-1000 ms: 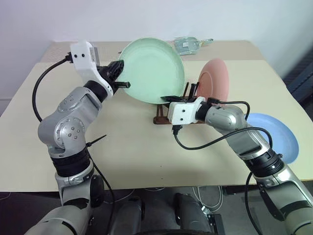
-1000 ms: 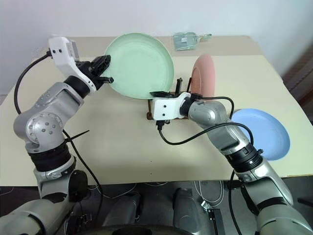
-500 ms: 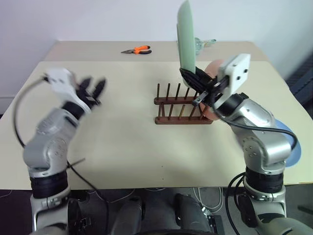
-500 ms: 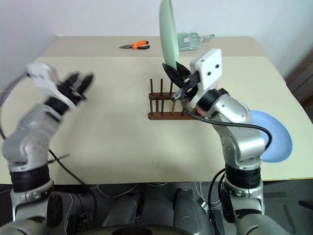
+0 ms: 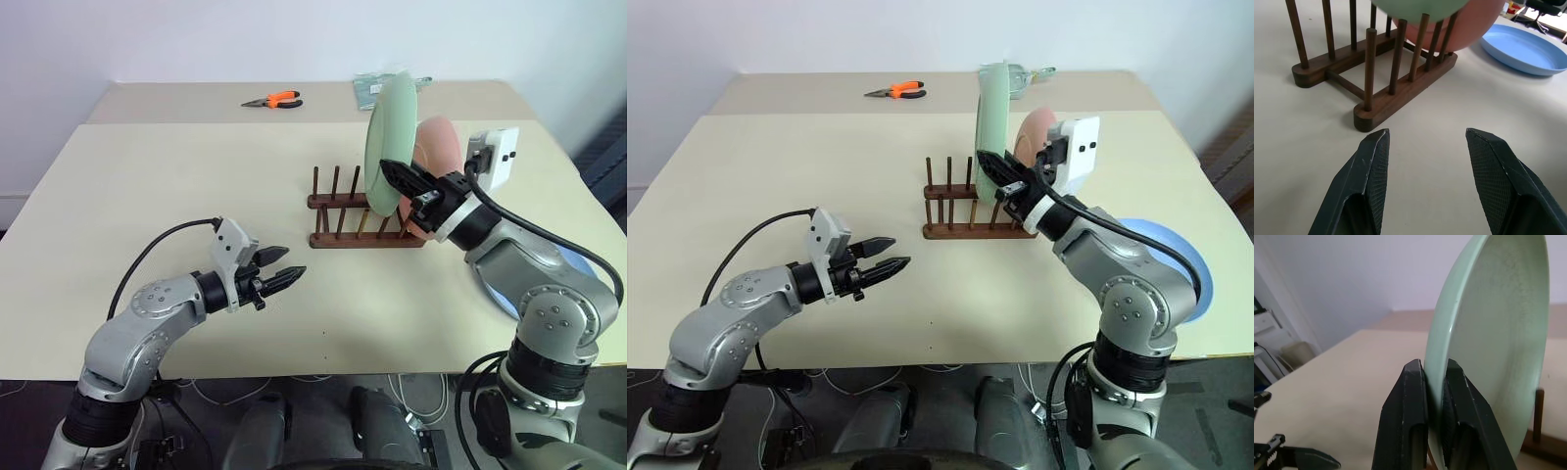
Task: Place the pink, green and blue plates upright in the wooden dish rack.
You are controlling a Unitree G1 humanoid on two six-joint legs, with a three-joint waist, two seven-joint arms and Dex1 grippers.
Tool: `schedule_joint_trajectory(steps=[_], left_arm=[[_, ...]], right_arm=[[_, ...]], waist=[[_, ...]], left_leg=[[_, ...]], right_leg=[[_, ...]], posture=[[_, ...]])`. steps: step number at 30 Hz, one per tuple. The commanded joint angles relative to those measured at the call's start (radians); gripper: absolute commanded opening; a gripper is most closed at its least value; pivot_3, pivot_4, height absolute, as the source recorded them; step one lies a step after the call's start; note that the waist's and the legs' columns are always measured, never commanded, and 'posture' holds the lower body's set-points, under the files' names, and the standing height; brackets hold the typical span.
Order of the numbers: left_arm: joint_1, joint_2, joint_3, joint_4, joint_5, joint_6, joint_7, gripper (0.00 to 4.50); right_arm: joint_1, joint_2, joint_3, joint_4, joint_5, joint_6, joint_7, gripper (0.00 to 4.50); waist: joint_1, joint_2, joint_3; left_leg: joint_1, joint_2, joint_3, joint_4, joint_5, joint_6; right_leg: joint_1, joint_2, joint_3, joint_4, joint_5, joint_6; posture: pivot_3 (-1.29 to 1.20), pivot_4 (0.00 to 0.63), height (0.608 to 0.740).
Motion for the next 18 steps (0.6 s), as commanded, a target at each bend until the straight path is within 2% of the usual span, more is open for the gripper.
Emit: schedule_joint_trajectory(steps=[1, 4, 7, 8, 11, 14, 16, 18], left_arm=[[-0.008, -0.005, -0.016, -0.033, 0.021, -0.028, 0.003, 2.51], [-0.004, -0.007, -0.024, -0.034, 0.032, -0.033, 0.004, 2.57], [-0.003, -0.009, -0.037, -0.034, 0.042, -0.036, 0.004, 2.57], [-0.002, -0.009, -0.044, -0.034, 0.046, -0.037, 0.003, 2.57], [-0.009, -0.014, -0.082, -0.023, 0.068, -0.046, -0.008, 2.57], [-0.019, -0.017, -0.104, -0.009, 0.084, -0.055, -0.019, 2.57], [-0.031, -0.021, -0.122, 0.009, 0.096, -0.062, -0.032, 2.57], [-0.047, -0.025, -0.143, 0.032, 0.110, -0.072, -0.051, 2.57]], right_arm=[[-0.034, -0.031, -0.012, 0.035, 0.031, 0.006, -0.003, 0.18], [-0.056, -0.067, 0.007, 0.057, 0.001, -0.028, 0.010, 1.14], [-0.076, -0.159, 0.044, 0.037, -0.132, -0.178, 0.063, 2.51], [-0.079, -0.191, 0.048, 0.030, -0.169, -0.228, 0.087, 2.51], [-0.093, -0.254, -0.131, 0.109, -0.101, -0.287, 0.118, 2.51], [-0.081, -0.307, -0.234, 0.187, -0.099, -0.312, 0.113, 2.51], [0.021, -0.379, -0.297, 0.227, -0.150, -0.327, 0.147, 2.51], [0.220, -0.445, -0.328, 0.213, -0.186, -0.316, 0.236, 2.51]], waist=[[0.001, 0.000, 0.000], [0.000, 0.000, 0.000], [0.000, 0.000, 0.000], [0.002, 0.000, 0.000], [0.007, 0.000, 0.000], [0.010, -0.001, 0.000], [0.010, -0.001, 0.000], [0.019, -0.001, -0.001]], left_leg=[[0.000, 0.000, 0.000, 0.000, 0.000, 0.000], [0.000, 0.000, 0.000, 0.000, 0.000, 0.000], [0.000, 0.000, 0.000, 0.000, 0.000, 0.000], [0.000, 0.000, 0.000, 0.000, 0.000, 0.000], [0.000, 0.000, 0.001, 0.000, 0.000, 0.000], [0.000, 0.000, 0.000, 0.000, 0.000, 0.000], [0.000, 0.000, 0.000, 0.000, 0.000, 0.000], [0.000, 0.000, 0.000, 0.000, 0.000, 0.001]], right_leg=[[0.000, 0.000, 0.000, 0.000, 0.000, 0.000], [0.000, 0.000, 0.000, 0.000, 0.000, 0.000], [0.000, 0.000, 0.000, 0.000, 0.000, 0.000], [0.000, 0.000, 0.000, 0.000, 0.000, 0.000], [0.001, 0.000, 0.000, -0.002, -0.001, 0.002], [0.002, 0.000, 0.000, -0.003, 0.000, 0.000], [0.002, 0.000, 0.000, -0.003, 0.000, 0.000], [0.003, -0.001, -0.002, -0.003, -0.001, 0.001]], posture=[[0.00, 0.150, 0.740], [0.00, 0.150, 0.740], [0.00, 0.150, 0.740], [0.00, 0.150, 0.740], [0.00, 0.150, 0.740], [0.00, 0.150, 0.740], [0.00, 0.150, 0.740], [0.00, 0.150, 0.740]])
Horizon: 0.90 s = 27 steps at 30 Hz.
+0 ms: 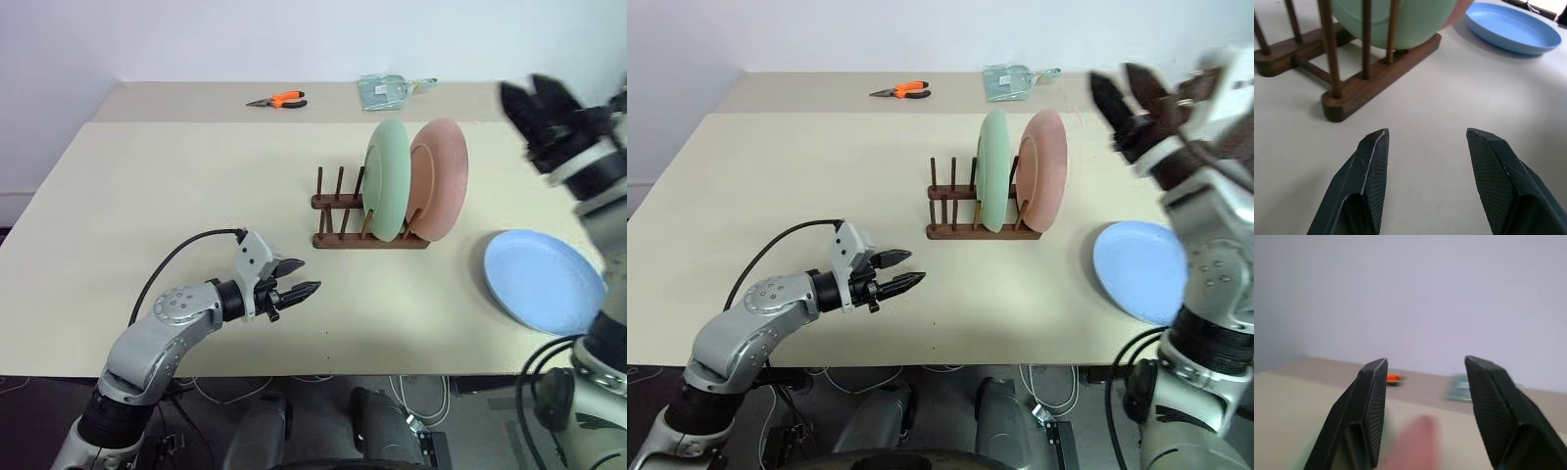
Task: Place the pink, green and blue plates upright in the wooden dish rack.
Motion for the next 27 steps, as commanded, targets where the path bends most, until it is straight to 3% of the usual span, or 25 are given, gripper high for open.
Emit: schedule_joint_trajectory(steps=[1, 5, 10, 13, 16, 22, 27], left_arm=[[-0.031, -0.004, -0.028, 0.017, 0.024, -0.039, -0.036, 2.57], [-0.051, -0.009, -0.042, 0.039, 0.038, -0.050, -0.059, 2.57], [-0.087, -0.021, -0.044, 0.049, 0.038, -0.046, -0.074, 2.57], [-0.088, -0.021, -0.043, 0.044, 0.040, -0.044, -0.077, 2.57], [-0.083, -0.017, -0.038, 0.040, 0.045, -0.044, -0.076, 2.57], [-0.073, -0.011, -0.030, 0.030, 0.049, -0.042, -0.072, 2.57], [-0.069, -0.009, -0.024, 0.040, 0.063, -0.051, -0.069, 2.57]], right_arm=[[0.298, -0.097, -0.045, -0.041, -0.077, -0.008, 0.146, 2.51], [0.554, -0.143, 0.047, -0.143, -0.154, -0.039, 0.220, 2.51], [0.663, -0.135, 0.256, -0.110, -0.388, -0.073, 0.121, 2.51], [0.630, -0.113, 0.288, -0.061, -0.427, -0.066, 0.090, 1.61], [0.601, -0.114, 0.317, -0.024, -0.471, -0.081, 0.079, 0.17], [0.444, -0.108, 0.271, 0.010, -0.540, -0.205, 0.020, 0.07], [0.073, -0.022, 0.151, -0.056, -0.351, -0.174, -0.044, 0.07]], waist=[[0.008, 0.000, 0.000], [-0.011, 0.007, -0.001], [-0.030, 0.005, -0.002], [-0.029, 0.006, -0.002], [-0.025, 0.005, -0.002], [-0.025, 0.006, -0.001], [-0.031, 0.010, 0.001]], left_leg=[[0.000, 0.000, 0.000, 0.000, 0.000, 0.001], [0.001, 0.000, 0.005, 0.000, -0.002, 0.003], [0.001, 0.002, 0.009, 0.000, -0.002, 0.002], [0.001, 0.001, 0.009, 0.003, -0.002, 0.003], [0.000, 0.001, 0.008, 0.004, -0.002, 0.004], [0.000, 0.001, 0.007, 0.007, -0.003, 0.004], [0.000, 0.001, 0.007, 0.006, -0.003, 0.004]], right_leg=[[0.001, -0.001, -0.001, 0.000, -0.001, 0.001], [0.000, -0.002, 0.003, 0.000, -0.001, 0.002], [0.004, -0.003, 0.002, 0.000, -0.004, 0.004], [0.001, -0.004, 0.002, 0.000, -0.003, 0.004], [0.000, -0.004, 0.002, 0.000, -0.003, 0.004], [0.001, -0.004, 0.002, 0.000, -0.003, 0.004], [0.000, -0.003, 0.002, 0.002, -0.003, 0.005]], posture=[[0.00, 0.150, 0.740], [0.00, 0.150, 0.740], [0.00, 0.150, 0.740], [0.00, 0.150, 0.740], [0.00, 0.150, 0.740], [0.00, 0.150, 0.740], [0.00, 0.150, 0.740]])
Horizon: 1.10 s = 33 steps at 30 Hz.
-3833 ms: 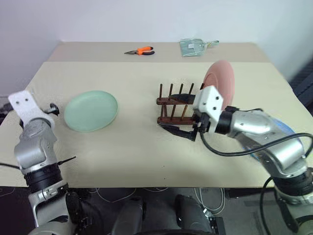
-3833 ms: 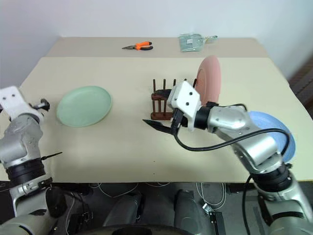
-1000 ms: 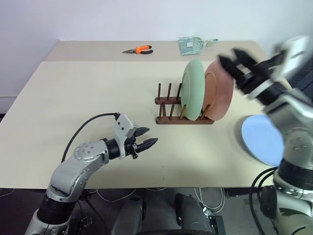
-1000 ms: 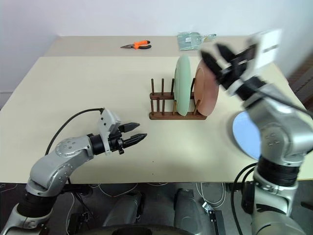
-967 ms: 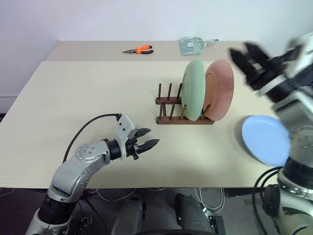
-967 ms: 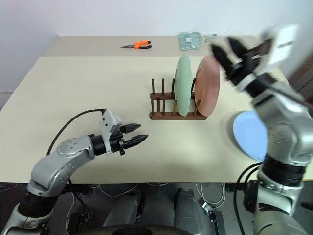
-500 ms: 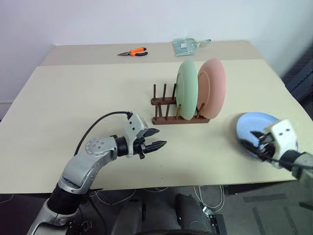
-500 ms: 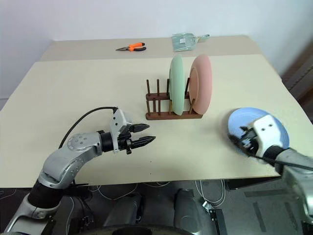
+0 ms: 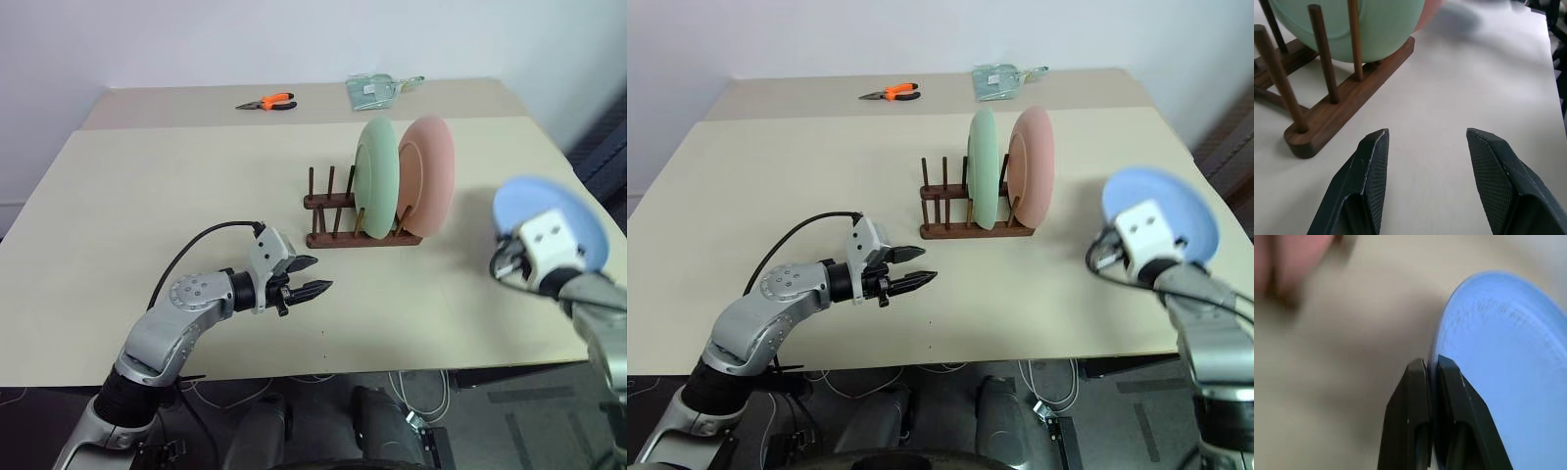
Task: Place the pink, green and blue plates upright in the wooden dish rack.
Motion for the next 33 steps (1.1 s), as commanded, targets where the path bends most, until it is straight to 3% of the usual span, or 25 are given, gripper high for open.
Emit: schedule_joint_trajectory(steps=[1, 5, 9, 14, 17, 31, 33], left_arm=[[0.000, 0.003, 0.025, -0.015, 0.009, -0.024, 0.006, 2.57], [0.002, 0.003, 0.045, 0.005, 0.018, -0.036, 0.015, 2.57], [0.017, -0.003, 0.101, 0.047, 0.030, -0.079, 0.038, 2.57], [0.075, 0.029, 0.171, 0.153, 0.096, -0.229, 0.045, 2.57], [0.107, 0.054, 0.202, 0.186, 0.116, -0.278, 0.037, 2.57], [0.150, 0.055, 0.222, 0.175, 0.120, -0.295, 0.039, 2.57], [0.149, 0.053, 0.221, 0.175, 0.121, -0.293, 0.039, 2.57]], right_arm=[[-0.231, 0.059, -0.111, -0.119, 0.203, 0.039, -0.037, 0.07], [-0.461, 0.157, -0.165, -0.199, 0.623, 0.220, -0.069, 0.07], [-0.611, 0.330, -0.101, -0.206, 1.083, 0.286, -0.292, 0.07], [-0.647, 0.503, 0.029, -0.159, 1.317, 0.251, -0.564, 0.07], [-0.623, 0.567, 0.094, -0.124, 1.362, 0.233, -0.676, 0.07], [-0.537, 0.625, 0.175, 0.039, 1.277, 0.194, -0.797, 0.07], [-0.541, 0.629, 0.171, 0.075, 1.251, 0.189, -0.799, 0.69]], waist=[[0.004, 0.000, 0.000], [0.008, -0.001, 0.000], [0.005, -0.001, 0.000], [0.001, 0.000, 0.000], [0.001, 0.000, 0.000], [-0.002, 0.000, -0.001], [-0.002, 0.000, -0.001]], left_leg=[[0.000, 0.000, -0.001, 0.000, 0.000, 0.000], [-0.001, 0.000, -0.006, -0.001, 0.000, 0.000], [-0.001, 0.000, -0.008, -0.001, 0.000, 0.000], [0.000, 0.000, -0.009, -0.003, 0.000, 0.000], [0.000, 0.000, -0.008, -0.004, 0.000, 0.000], [0.001, 0.000, -0.005, -0.006, 0.001, 0.000], [0.000, 0.000, -0.005, -0.006, 0.001, 0.000]], right_leg=[[0.000, 0.000, 0.000, 0.000, 0.000, 0.000], [0.001, 0.001, -0.004, 0.000, 0.002, -0.004], [0.001, 0.000, -0.003, -0.001, 0.002, -0.004], [-0.001, 0.001, -0.003, 0.001, 0.002, -0.004], [-0.003, 0.001, -0.002, 0.002, 0.002, -0.004], [-0.004, 0.002, -0.002, 0.003, 0.003, -0.003], [-0.005, 0.002, -0.002, 0.003, 0.003, -0.003]], posture=[[0.00, 0.150, 0.740], [0.00, 0.150, 0.740], [0.00, 0.150, 0.740], [0.00, 0.150, 0.740], [0.00, 0.150, 0.740], [0.00, 0.150, 0.740], [0.00, 0.150, 0.740]])
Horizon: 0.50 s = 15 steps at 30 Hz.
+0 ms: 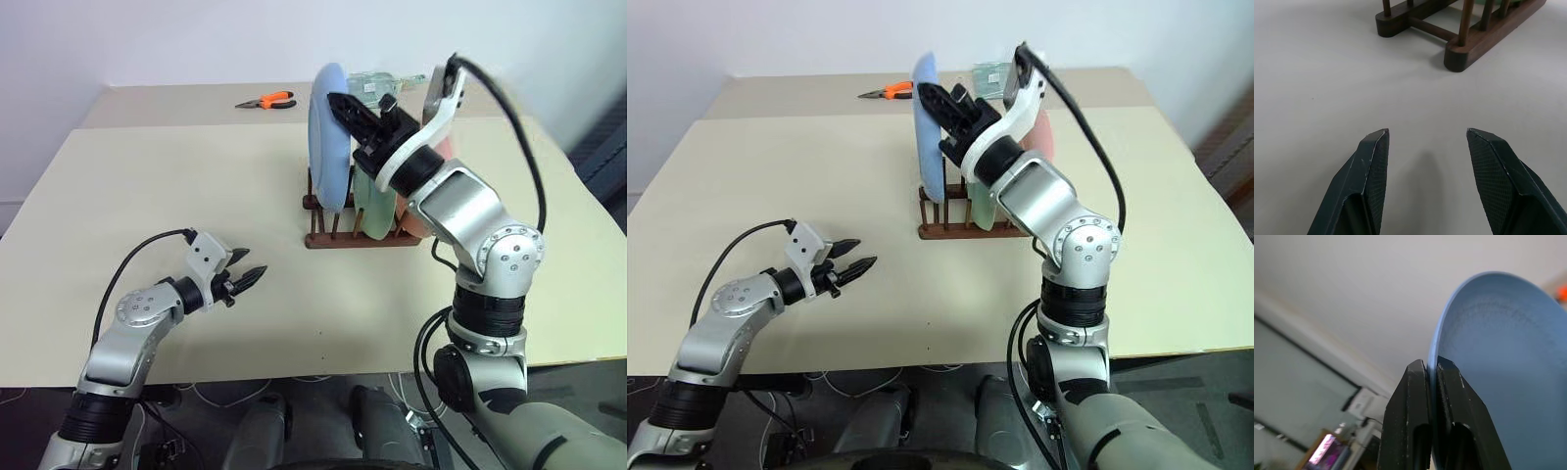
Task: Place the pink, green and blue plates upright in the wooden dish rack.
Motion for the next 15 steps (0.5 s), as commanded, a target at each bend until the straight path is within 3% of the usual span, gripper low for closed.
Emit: schedule_joint_trajectory(steps=[1, 4, 7, 10, 13, 15], left_arm=[[-0.007, 0.000, 0.016, -0.031, 0.003, -0.016, 0.001, 2.57], [-0.006, -0.002, 0.015, -0.034, 0.003, -0.013, 0.003, 2.57], [-0.001, -0.004, 0.011, -0.040, 0.009, -0.012, 0.008, 2.57], [0.005, -0.008, 0.007, -0.043, 0.016, -0.014, 0.013, 2.57], [0.009, -0.012, 0.005, -0.026, 0.045, -0.040, 0.026, 2.57], [-0.002, -0.016, 0.015, 0.012, 0.073, -0.070, 0.053, 2.57]], right_arm=[[-0.025, 0.008, -0.010, 0.023, -0.041, -0.026, 0.006, 0.92], [-0.058, -0.050, 0.011, 0.001, -0.160, -0.040, 0.096, 2.36], [-0.083, -0.206, 0.056, -0.110, -0.353, -0.077, 0.321, 2.36], [-0.027, -0.358, 0.026, -0.220, -0.421, -0.112, 0.545, 2.36], [0.166, -0.534, -0.192, -0.281, -0.322, -0.090, 0.754, 2.36], [0.324, -0.643, -0.295, -0.282, -0.394, -0.085, 0.820, 2.36]], waist=[[0.000, 0.000, 0.000], [0.000, 0.000, 0.000], [0.005, 0.000, 0.000], [0.005, -0.001, -0.001], [0.009, -0.007, -0.004], [0.021, -0.008, -0.004]], left_leg=[[0.000, 0.000, 0.000, 0.000, 0.000, 0.000], [0.000, 0.000, 0.000, -0.001, 0.000, 0.000], [-0.001, 0.000, 0.001, 0.000, 0.000, 0.000], [-0.001, 0.000, 0.001, -0.001, 0.000, 0.000], [0.000, 0.000, 0.000, -0.005, 0.000, 0.000], [0.000, 0.000, 0.000, -0.005, 0.000, 0.000]], right_leg=[[0.000, 0.000, 0.000, 0.000, 0.000, 0.000], [0.000, 0.000, 0.000, 0.000, 0.000, 0.001], [-0.001, 0.000, 0.000, 0.000, 0.001, 0.001], [0.000, 0.000, 0.000, -0.002, 0.000, 0.002], [0.002, 0.000, -0.001, -0.004, 0.000, 0.004], [0.003, -0.002, -0.002, -0.006, -0.001, 0.004]], posture=[[0.00, 0.150, 0.740], [0.00, 0.150, 0.740], [0.00, 0.150, 0.740], [0.00, 0.150, 0.740], [0.00, 0.150, 0.740], [0.00, 0.150, 0.740]])
